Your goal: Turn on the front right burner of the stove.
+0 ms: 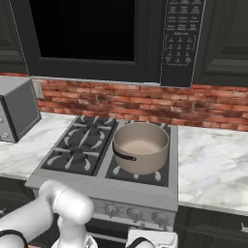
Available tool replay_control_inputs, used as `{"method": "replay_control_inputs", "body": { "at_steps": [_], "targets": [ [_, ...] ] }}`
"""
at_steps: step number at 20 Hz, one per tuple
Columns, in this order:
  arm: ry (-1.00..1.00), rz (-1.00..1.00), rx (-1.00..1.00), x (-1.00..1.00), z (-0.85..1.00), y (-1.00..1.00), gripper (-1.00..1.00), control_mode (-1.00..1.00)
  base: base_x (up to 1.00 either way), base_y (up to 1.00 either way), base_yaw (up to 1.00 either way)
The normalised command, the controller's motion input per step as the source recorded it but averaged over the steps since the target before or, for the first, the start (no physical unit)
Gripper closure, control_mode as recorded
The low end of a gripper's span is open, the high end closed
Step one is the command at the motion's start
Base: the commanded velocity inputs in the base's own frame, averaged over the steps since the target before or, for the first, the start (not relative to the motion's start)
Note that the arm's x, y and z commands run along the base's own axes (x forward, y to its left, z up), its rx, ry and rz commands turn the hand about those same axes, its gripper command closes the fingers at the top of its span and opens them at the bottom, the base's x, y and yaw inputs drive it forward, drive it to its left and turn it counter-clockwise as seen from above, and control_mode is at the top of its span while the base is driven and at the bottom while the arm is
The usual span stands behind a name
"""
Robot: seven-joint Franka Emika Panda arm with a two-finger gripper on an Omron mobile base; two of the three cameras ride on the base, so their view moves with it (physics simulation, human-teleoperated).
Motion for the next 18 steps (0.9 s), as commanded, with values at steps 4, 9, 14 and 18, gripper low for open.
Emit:
{"method": "replay_control_inputs", "body": {
  "at_steps": [4,9,14,18],
  "targets": [
    [0.01,-0.02,0.02,0.19,-0.01,0.01,-1.0,-1.0,0.0,0.0,0.0],
    [0.0,0.0,0.01,0.19,-0.23,0.0,-1.0,-1.0,0.0,0.0,0.0],
    [0.0,0.0,0.03,0.21,-0.24,-0.01,-1.0,-1.0,0.0,0.0,0.0],
    [0.0,0.0,0.02,0.18,-0.23,-0.01,-1.0,-1.0,0.0,0.0,0.0]
  ]
}}
